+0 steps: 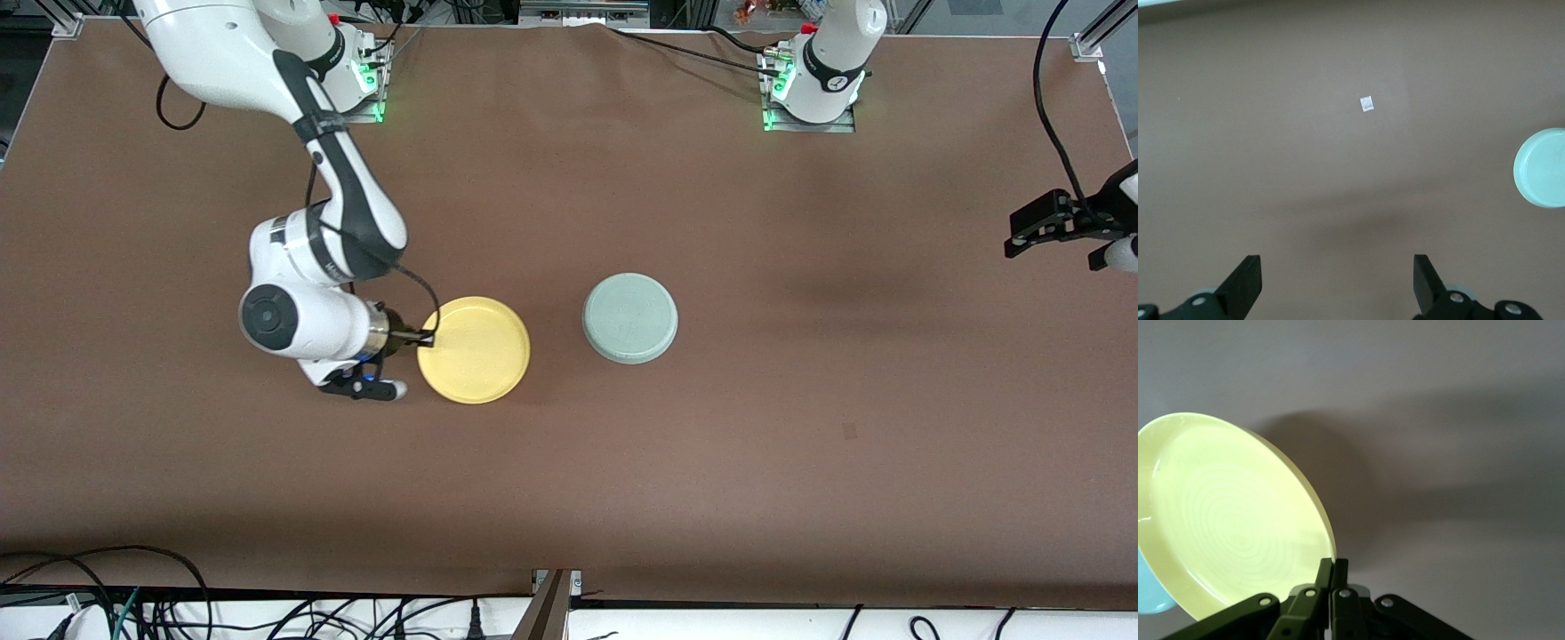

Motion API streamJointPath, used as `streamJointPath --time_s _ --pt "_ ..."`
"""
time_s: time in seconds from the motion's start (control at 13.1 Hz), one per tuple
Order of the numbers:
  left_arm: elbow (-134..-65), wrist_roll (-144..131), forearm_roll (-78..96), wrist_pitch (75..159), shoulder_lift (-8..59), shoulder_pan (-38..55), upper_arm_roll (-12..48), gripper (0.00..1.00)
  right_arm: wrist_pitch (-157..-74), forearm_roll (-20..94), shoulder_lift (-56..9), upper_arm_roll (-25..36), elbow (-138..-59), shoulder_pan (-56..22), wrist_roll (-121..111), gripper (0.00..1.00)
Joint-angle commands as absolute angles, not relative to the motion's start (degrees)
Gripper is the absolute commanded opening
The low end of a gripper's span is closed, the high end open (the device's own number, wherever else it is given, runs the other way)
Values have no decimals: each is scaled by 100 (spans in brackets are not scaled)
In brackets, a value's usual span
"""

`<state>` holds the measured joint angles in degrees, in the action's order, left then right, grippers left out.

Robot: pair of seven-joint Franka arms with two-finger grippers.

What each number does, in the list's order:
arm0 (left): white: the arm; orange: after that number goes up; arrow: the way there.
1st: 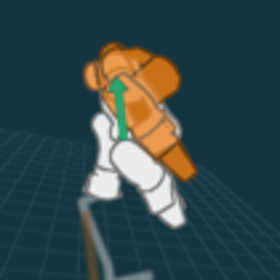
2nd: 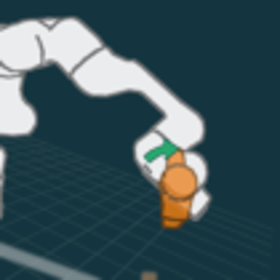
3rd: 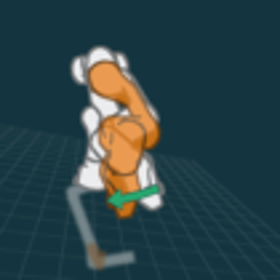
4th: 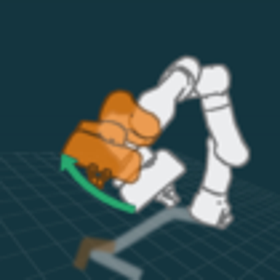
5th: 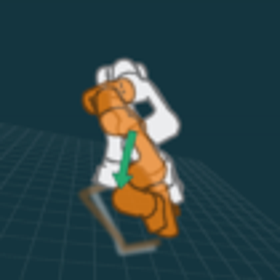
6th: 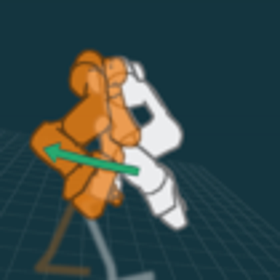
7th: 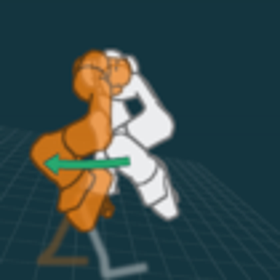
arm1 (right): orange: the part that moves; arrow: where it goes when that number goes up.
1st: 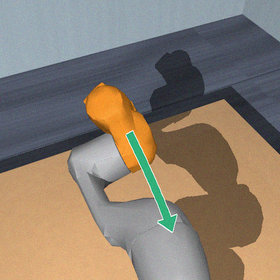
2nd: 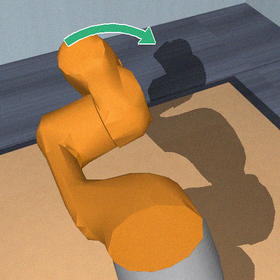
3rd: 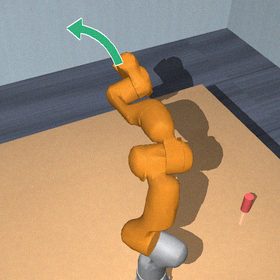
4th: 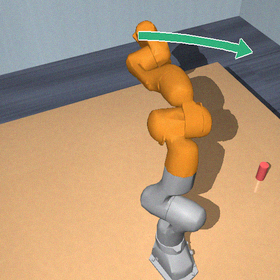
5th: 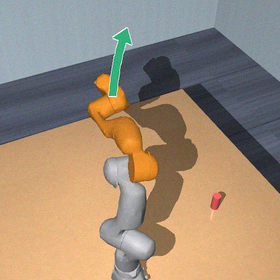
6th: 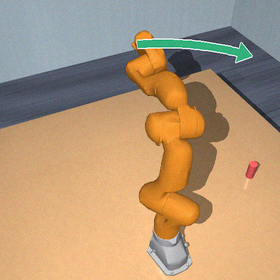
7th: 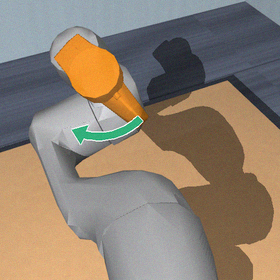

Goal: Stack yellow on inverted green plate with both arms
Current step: 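Carry the yellow plate with the right gripper onto the green plate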

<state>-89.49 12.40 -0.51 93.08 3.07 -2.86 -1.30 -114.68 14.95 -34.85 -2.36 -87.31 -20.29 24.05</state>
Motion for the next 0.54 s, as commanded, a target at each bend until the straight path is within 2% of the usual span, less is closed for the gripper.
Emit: streamJointPath --time_s 0.0,0.23,0.46 --pt "-9465 924 9 9483 -35 -448 79 100 -11985 1564 -3419 -676 -8771 -2239 3266 0" --pt "-9483 459 -315 9264 -158 -448 499 100 -12628 1538 -3585 -677 -8771 -2750 3971 0" --pt "-9510 281 -343 9272 -167 -396 527 100 -13006 1512 -3744 -677 -8771 -3136 4455 0"
